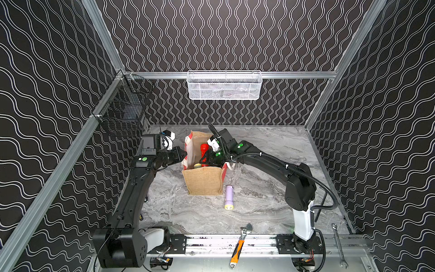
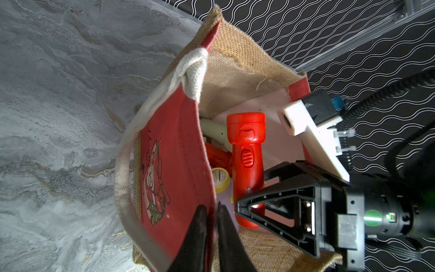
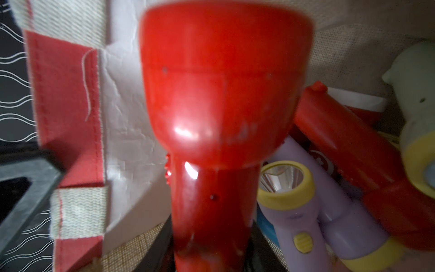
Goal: Put the flashlights into the tote bags
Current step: Place the flashlight in the canvas bag.
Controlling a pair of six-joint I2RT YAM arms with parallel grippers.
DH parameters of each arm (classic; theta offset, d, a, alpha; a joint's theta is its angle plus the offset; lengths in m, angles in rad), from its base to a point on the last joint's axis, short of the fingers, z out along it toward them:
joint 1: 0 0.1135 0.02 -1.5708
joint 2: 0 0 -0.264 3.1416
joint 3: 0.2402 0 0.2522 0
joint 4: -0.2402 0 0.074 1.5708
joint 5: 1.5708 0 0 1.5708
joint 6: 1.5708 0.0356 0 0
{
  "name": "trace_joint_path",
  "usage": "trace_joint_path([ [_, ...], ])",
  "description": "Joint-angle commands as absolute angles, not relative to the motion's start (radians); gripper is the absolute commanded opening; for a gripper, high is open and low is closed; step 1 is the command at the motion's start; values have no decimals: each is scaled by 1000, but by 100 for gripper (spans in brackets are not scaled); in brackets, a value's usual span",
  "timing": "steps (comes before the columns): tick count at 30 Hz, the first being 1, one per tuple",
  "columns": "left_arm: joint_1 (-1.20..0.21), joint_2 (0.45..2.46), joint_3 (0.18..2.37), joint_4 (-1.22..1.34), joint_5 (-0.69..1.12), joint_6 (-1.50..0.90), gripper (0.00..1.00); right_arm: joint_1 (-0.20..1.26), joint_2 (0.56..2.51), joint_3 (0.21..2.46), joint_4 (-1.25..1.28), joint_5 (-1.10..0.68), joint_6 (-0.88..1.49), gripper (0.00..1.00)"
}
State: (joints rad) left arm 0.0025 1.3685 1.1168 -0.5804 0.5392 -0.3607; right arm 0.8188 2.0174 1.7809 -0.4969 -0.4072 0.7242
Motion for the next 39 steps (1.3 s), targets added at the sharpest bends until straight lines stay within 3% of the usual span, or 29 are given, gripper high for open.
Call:
trace_joint_path([
  [1, 3, 1370, 1115, -556, 557, -357, 15, 821, 2029, 1789, -483, -406, 722, 39],
  [27, 3, 1367, 1116, -561, 548, -356, 15, 836, 2189, 1853, -503, -597, 712, 43],
  [39, 3, 1367, 1118, -564, 545, -351, 15, 838, 2218, 1908, -553, -601, 692, 57],
])
